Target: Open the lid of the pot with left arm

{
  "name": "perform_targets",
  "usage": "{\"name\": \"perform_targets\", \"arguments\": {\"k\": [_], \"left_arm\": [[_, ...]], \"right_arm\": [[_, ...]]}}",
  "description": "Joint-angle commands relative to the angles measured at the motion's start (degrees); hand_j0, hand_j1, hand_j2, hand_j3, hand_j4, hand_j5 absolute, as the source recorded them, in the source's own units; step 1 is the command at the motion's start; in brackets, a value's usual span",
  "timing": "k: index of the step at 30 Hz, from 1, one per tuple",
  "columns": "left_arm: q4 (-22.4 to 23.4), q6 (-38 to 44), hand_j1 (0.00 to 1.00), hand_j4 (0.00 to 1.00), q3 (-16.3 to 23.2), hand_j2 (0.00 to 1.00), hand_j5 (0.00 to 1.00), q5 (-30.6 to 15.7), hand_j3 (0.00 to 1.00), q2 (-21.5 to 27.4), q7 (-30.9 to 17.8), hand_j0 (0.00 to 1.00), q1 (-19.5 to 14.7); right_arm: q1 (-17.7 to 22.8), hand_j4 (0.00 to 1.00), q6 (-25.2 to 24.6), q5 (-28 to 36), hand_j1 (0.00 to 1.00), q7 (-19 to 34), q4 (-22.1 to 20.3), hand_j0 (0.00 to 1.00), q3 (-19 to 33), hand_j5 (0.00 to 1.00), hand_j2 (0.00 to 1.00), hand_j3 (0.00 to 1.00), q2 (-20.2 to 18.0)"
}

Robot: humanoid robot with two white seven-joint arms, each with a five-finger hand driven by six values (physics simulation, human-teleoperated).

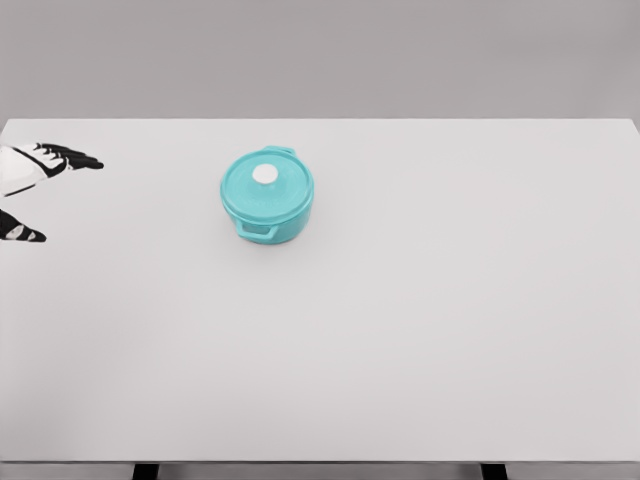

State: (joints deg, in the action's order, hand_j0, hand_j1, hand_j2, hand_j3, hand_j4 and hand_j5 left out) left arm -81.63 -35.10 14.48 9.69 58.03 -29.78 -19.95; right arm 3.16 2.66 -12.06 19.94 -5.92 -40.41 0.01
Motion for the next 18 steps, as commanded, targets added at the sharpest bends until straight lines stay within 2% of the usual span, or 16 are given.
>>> {"name": "perform_targets", "arguments": {"k": [1, 6, 8, 11, 12, 13, 14, 15, 16, 18], "left_arm": [[0.25, 0.1, 1.0, 1.0, 1.25, 1.0, 1.0, 3.23, 1.0, -2.75, -0.19, 1.0, 0.0], [-0.19, 0.1, 1.0, 1.0, 2.56, 1.0, 1.0, 5.69, 1.0, -5.21, -0.28, 1.0, -0.09], [-0.54, 0.1, 1.0, 1.0, 3.27, 1.0, 1.0, 7.19, 1.0, -7.32, -1.85, 1.0, -1.14], [-4.85, 0.1, 1.0, 1.0, 3.44, 1.0, 1.0, 11.06, 1.0, -6.97, -3.27, 1.0, -4.04], [-5.2, 0.1, 1.0, 1.0, 5.28, 1.0, 1.0, 11.06, 1.0, -6.71, -3.27, 1.0, -6.58], [-3.54, 0.1, 1.0, 1.0, 12.57, 1.0, 1.0, 10.79, 1.0, -6.7, -3.18, 1.0, -12.73], [-0.99, 0.1, 1.0, 1.0, 19.16, 1.0, 1.0, 10.71, 1.0, -6.44, -3.18, 1.0, -16.86], [-0.19, 0.1, 1.0, 1.0, 26.81, 1.0, 1.0, 10.7, 1.0, -2.32, -3.18, 1.0, -21.26], [-0.54, 0.1, 1.0, 1.0, 31.82, 1.0, 1.0, 10.7, 1.0, -2.13, -3.18, 1.0, -25.83], [-0.9, 0.1, 1.0, 1.0, 39.12, 1.0, 1.0, 11.23, 1.0, -11.62, -3.79, 1.0, -37.43]], "right_arm": [[0.0, 1.0, -0.11, 0.02, 1.0, 0.02, 0.38, 1.0, -0.02, 1.0, 1.0, 1.0, -0.01], [0.0, 1.0, -0.46, -0.06, 1.0, 0.1, 0.65, 1.0, -0.11, 1.0, 1.0, 1.0, -0.01], [0.0, 1.0, -0.46, -0.06, 1.0, 0.1, 0.65, 1.0, -0.11, 1.0, 1.0, 1.0, -0.01], [0.0, 1.0, -0.46, -0.06, 1.0, 0.1, 0.65, 1.0, -0.11, 1.0, 1.0, 1.0, -0.01], [0.0, 1.0, -0.46, -0.06, 1.0, 0.1, 0.65, 1.0, -0.11, 1.0, 1.0, 1.0, -0.01], [0.0, 1.0, -0.46, -0.06, 1.0, 0.1, 0.65, 1.0, -0.11, 1.0, 1.0, 1.0, -0.01], [0.0, 1.0, -0.46, -0.06, 1.0, 0.1, 0.65, 1.0, -0.11, 1.0, 1.0, 1.0, -0.01], [0.0, 1.0, -0.46, -0.06, 1.0, 0.1, 0.65, 1.0, -0.11, 1.0, 1.0, 1.0, -0.01], [0.0, 1.0, -0.46, -0.06, 1.0, 0.1, 0.65, 1.0, -0.11, 1.0, 1.0, 1.0, -0.01], [0.0, 1.0, -0.46, -0.06, 1.0, 0.1, 0.65, 1.0, -0.11, 1.0, 1.0, 1.0, -0.01]]}}
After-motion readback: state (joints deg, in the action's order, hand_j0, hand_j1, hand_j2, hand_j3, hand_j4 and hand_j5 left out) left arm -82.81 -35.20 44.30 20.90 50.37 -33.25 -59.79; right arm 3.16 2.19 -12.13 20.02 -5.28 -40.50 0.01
